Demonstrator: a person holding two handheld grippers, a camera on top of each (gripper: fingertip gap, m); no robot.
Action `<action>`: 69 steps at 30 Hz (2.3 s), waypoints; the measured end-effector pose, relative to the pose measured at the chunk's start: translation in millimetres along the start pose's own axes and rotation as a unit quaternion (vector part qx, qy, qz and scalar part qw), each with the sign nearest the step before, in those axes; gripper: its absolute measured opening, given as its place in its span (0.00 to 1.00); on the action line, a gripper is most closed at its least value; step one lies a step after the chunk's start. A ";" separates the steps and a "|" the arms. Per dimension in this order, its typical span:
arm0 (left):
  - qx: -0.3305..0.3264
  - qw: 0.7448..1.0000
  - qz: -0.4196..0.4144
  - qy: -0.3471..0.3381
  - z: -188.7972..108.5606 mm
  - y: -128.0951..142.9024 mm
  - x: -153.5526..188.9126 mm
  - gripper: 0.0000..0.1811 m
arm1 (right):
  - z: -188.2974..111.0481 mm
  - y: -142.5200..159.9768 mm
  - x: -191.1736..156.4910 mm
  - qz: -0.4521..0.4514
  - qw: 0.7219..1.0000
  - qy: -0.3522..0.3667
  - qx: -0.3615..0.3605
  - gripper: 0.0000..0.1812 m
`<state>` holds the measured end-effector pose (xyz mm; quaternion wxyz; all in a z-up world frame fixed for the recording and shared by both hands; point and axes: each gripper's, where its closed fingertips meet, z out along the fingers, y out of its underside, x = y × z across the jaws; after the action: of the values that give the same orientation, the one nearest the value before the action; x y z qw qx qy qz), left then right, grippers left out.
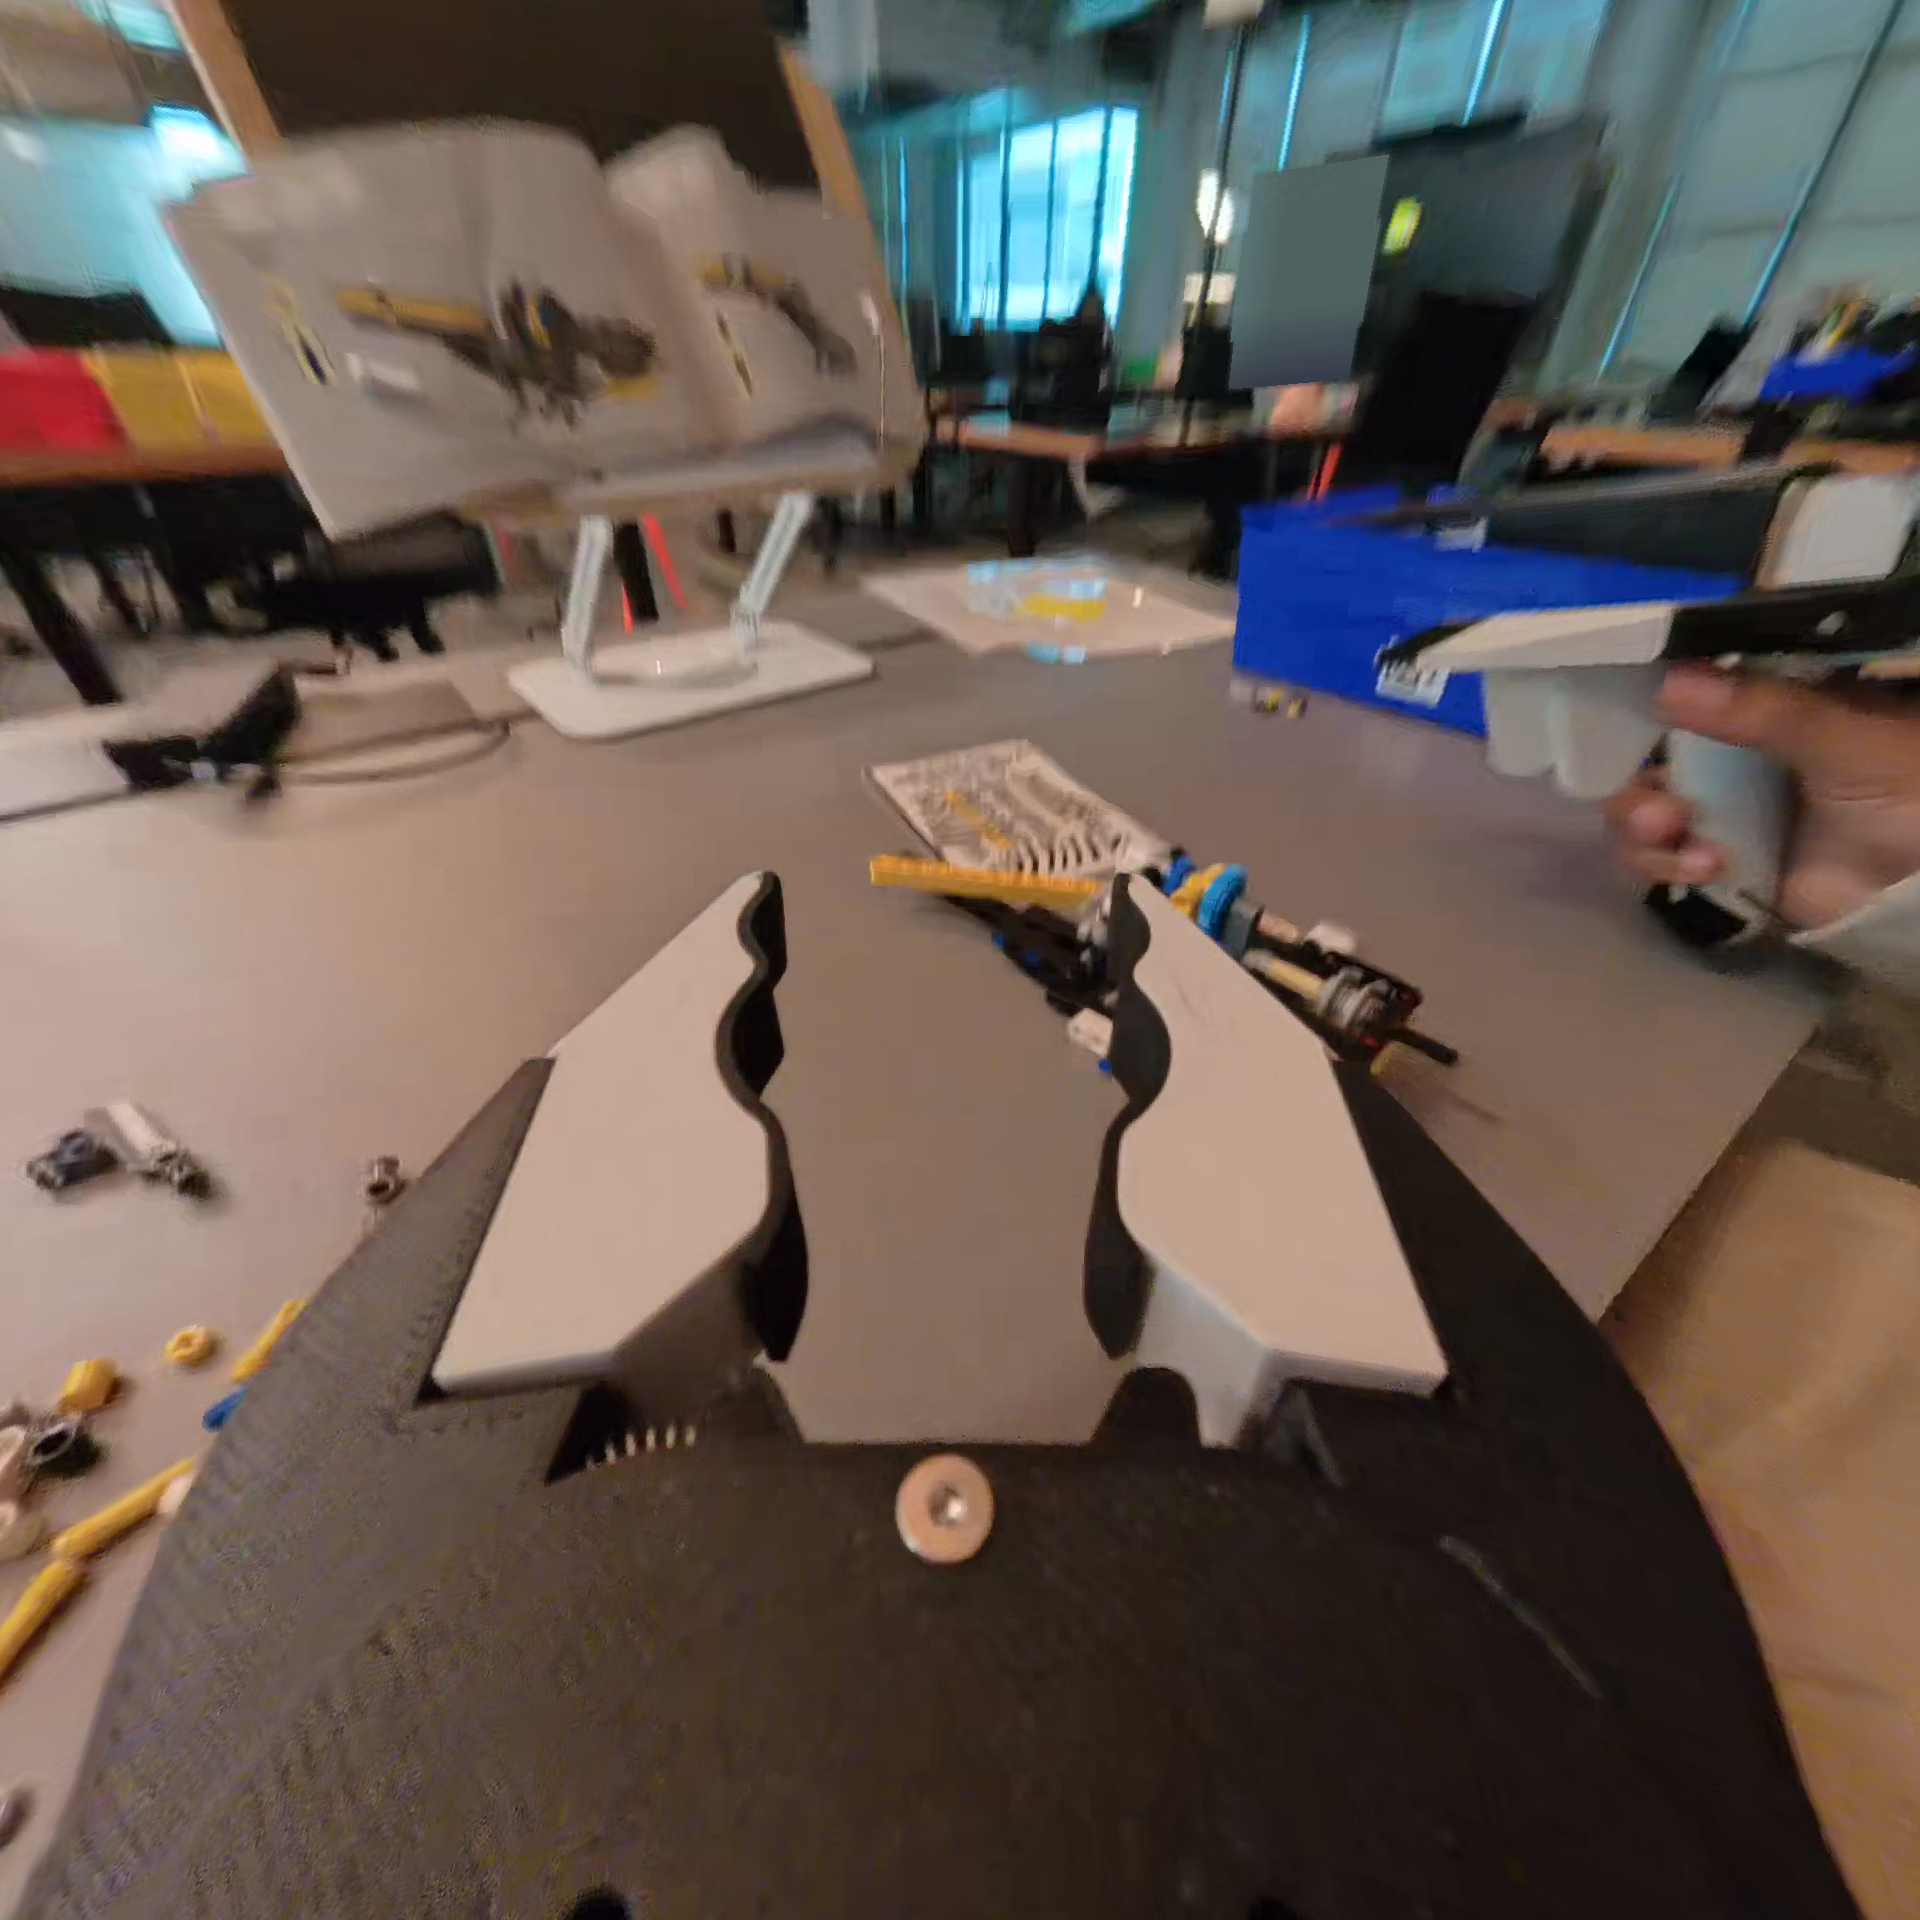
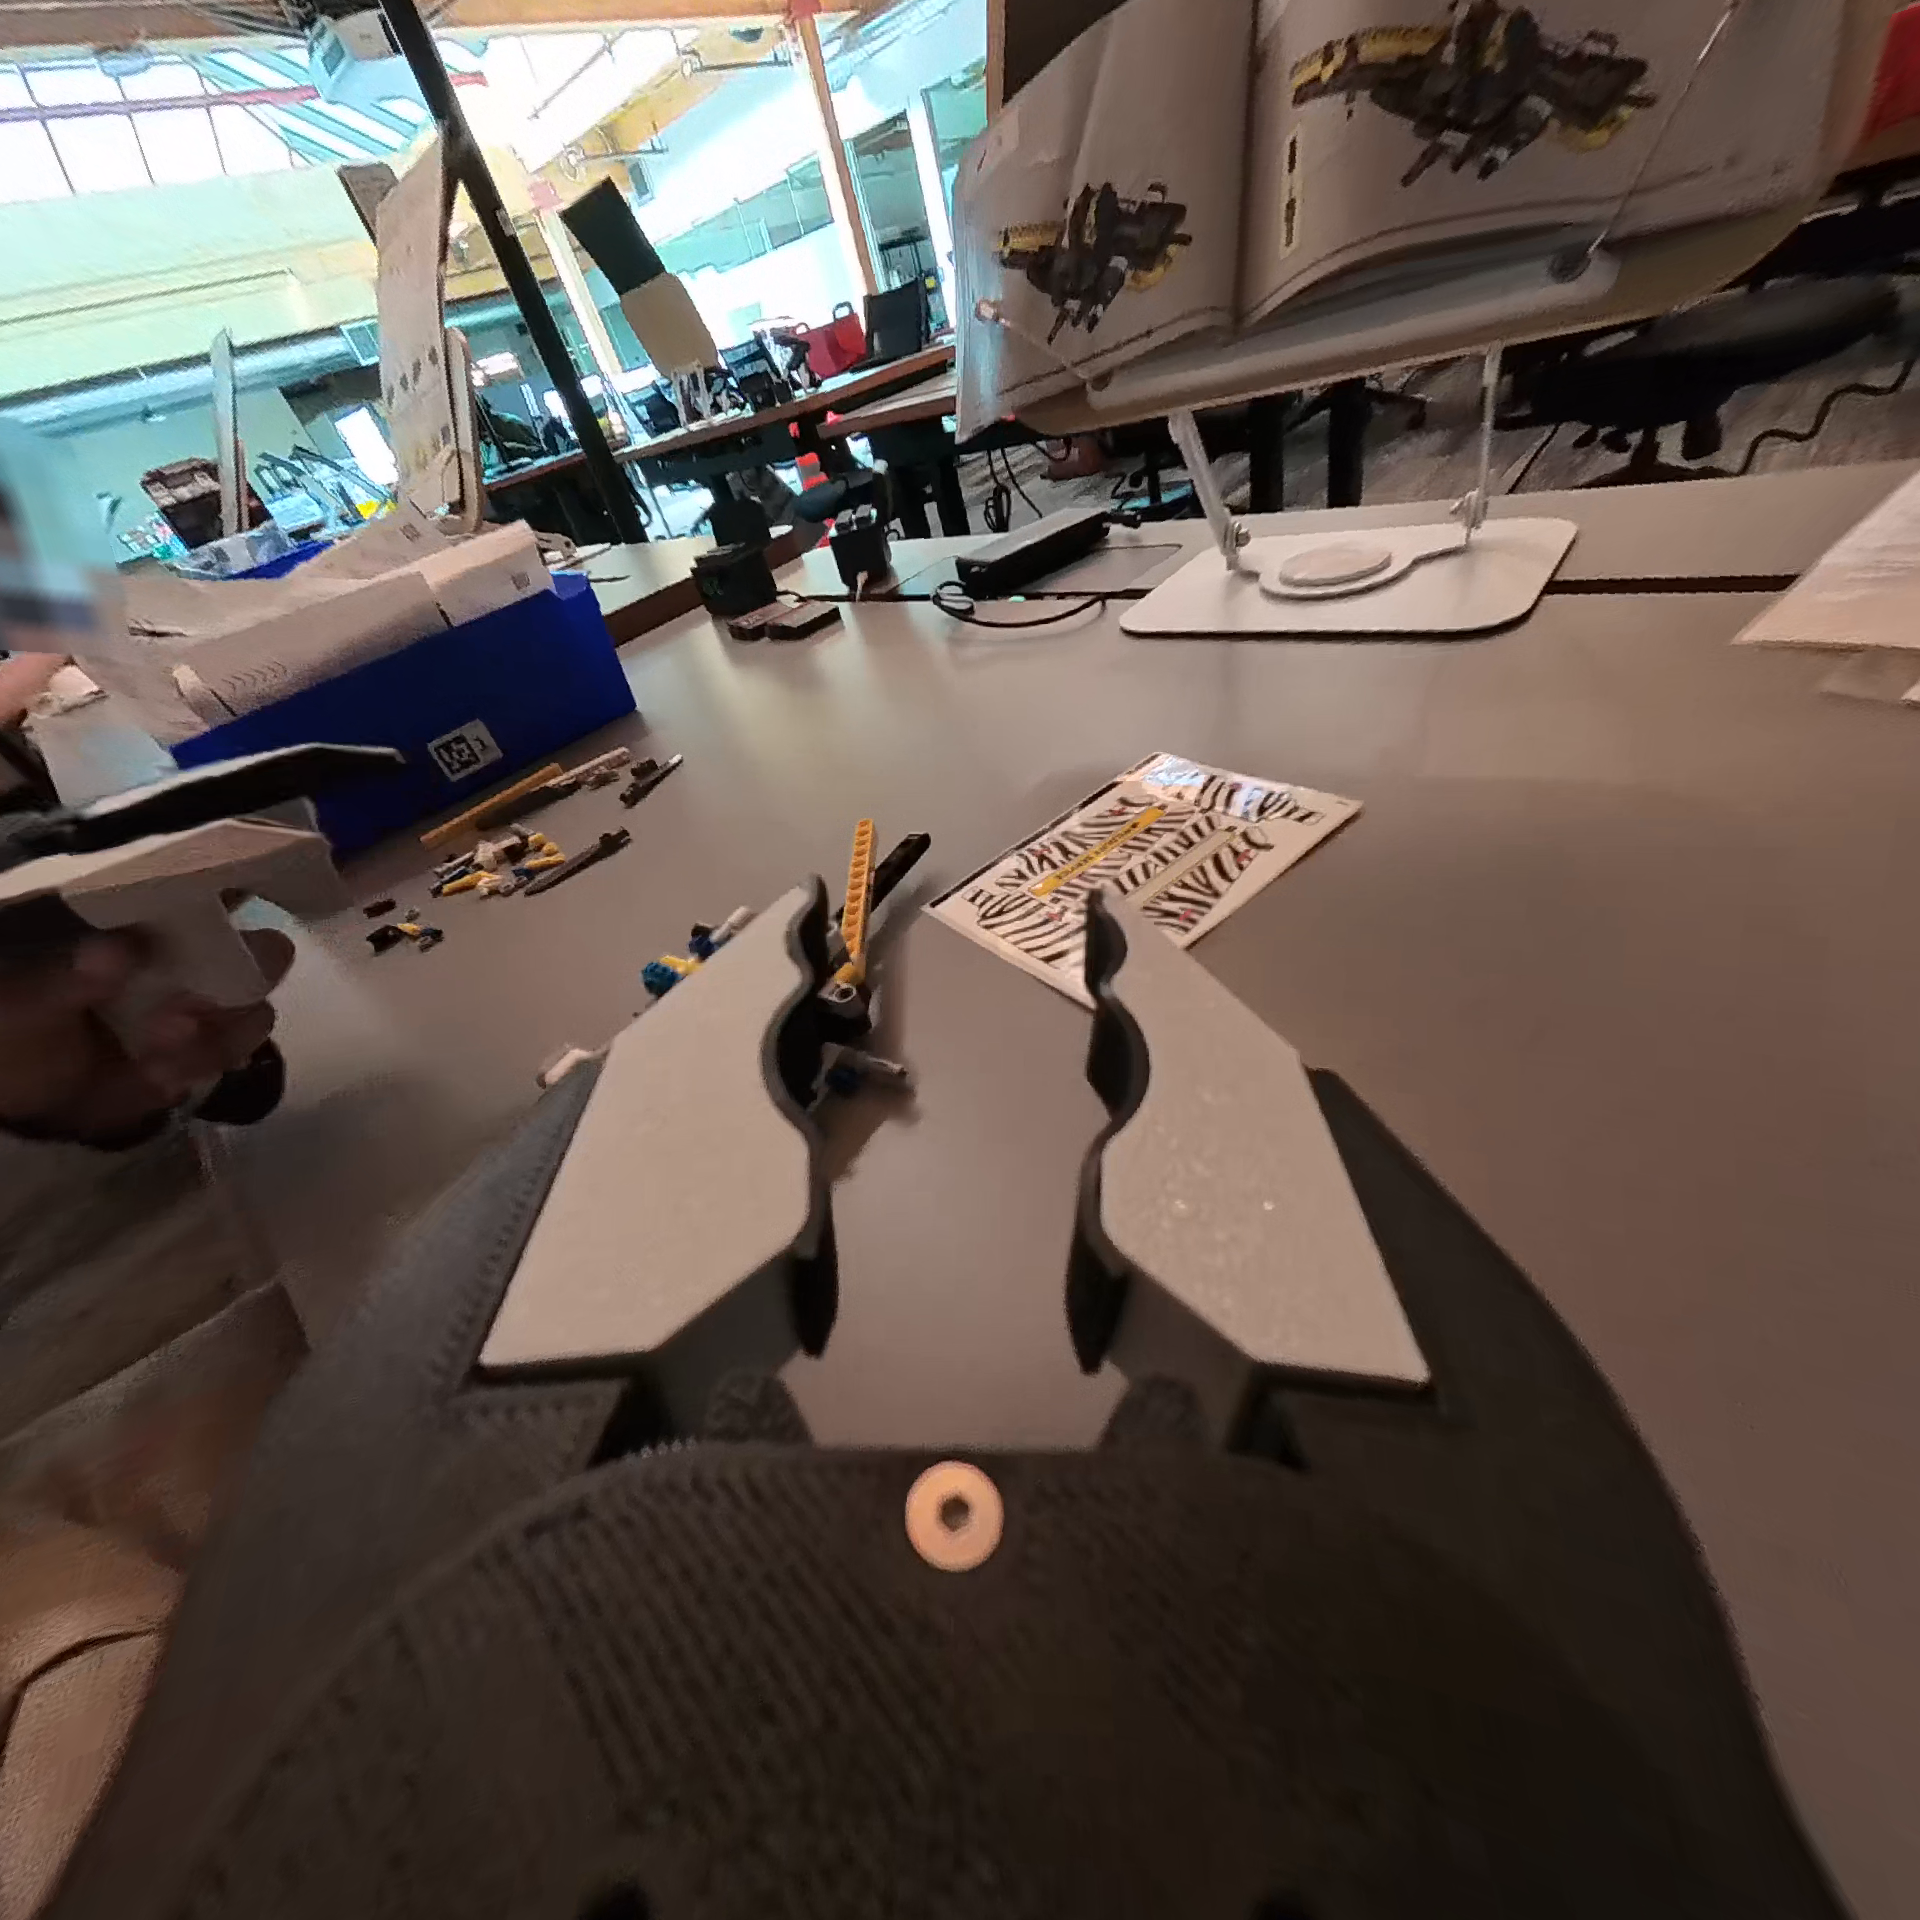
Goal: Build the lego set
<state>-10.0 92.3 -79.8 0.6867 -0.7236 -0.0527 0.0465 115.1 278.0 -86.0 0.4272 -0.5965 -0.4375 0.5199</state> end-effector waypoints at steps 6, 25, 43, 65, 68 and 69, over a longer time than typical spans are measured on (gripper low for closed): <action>0.073 0.992 -0.097 -0.034 -21.0 -15.0 5.0 0.34 | -7.0 -8.0 13.0 0.059 0.998 -0.016 0.011 0.28; -0.185 0.945 -0.098 -0.251 -77.1 -17.6 53.7 0.34 | -47.5 -25.9 20.3 0.066 0.996 -0.051 0.006 0.46; -0.039 0.975 -0.167 -0.138 -68.4 -1.8 62.9 0.34 | -59.1 9.0 3.6 -0.053 0.997 0.024 -0.058 0.39; -0.030 0.992 -0.124 0.003 33.8 8.4 0.8 0.31 | -28.5 2.3 -20.1 -0.086 0.996 -0.002 0.000 0.21; 0.007 0.993 -0.118 0.013 34.8 1.6 -0.4 0.31 | -16.0 -4.0 -17.7 -0.080 0.997 -0.004 0.010 0.20; 0.017 0.994 -0.108 0.015 33.8 1.3 1.5 0.31 | -10.9 -9.8 -16.0 -0.075 0.997 -0.004 0.023 0.20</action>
<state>-13.3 125.8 -82.8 0.7005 -0.7025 -0.1192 -0.0380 123.9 264.4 -71.6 0.4770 -0.5502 -0.4700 0.4988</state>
